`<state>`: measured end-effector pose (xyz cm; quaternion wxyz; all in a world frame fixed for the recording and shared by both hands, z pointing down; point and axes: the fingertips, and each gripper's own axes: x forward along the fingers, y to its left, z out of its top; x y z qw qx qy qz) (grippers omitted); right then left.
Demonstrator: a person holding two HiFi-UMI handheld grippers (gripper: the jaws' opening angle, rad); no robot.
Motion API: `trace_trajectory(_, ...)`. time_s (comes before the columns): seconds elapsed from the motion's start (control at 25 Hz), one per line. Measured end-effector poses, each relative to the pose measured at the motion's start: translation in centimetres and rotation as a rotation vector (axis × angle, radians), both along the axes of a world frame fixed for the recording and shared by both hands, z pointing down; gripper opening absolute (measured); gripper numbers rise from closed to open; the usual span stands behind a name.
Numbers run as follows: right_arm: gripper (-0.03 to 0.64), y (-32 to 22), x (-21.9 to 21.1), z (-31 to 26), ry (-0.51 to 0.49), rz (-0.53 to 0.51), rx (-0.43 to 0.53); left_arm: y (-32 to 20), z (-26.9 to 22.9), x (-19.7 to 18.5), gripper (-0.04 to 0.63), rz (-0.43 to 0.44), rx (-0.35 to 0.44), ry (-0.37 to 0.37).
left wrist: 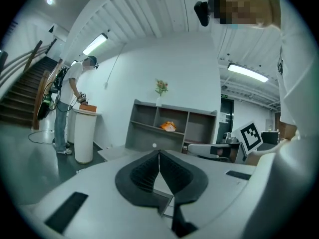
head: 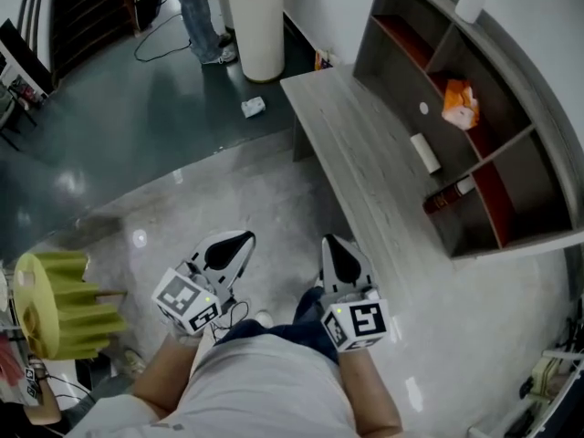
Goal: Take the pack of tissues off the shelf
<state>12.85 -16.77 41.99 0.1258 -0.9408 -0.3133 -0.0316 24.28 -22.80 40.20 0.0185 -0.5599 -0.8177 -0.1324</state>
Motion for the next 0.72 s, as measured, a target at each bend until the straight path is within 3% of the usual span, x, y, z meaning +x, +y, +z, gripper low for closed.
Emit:
trace_trajectory(0.36,0.020,11.3,-3.2,-0.6,0.025,-0.013,0.000,10.7,-0.5,-3.1,0.018,-0.044,0.007,0.037)
trace_trajectory(0.72,0.019,19.4,-8.0,-0.1,0.074,0.032,0.026,18.5,-0.6,-7.5,0.018,-0.062,0.036,0.095)
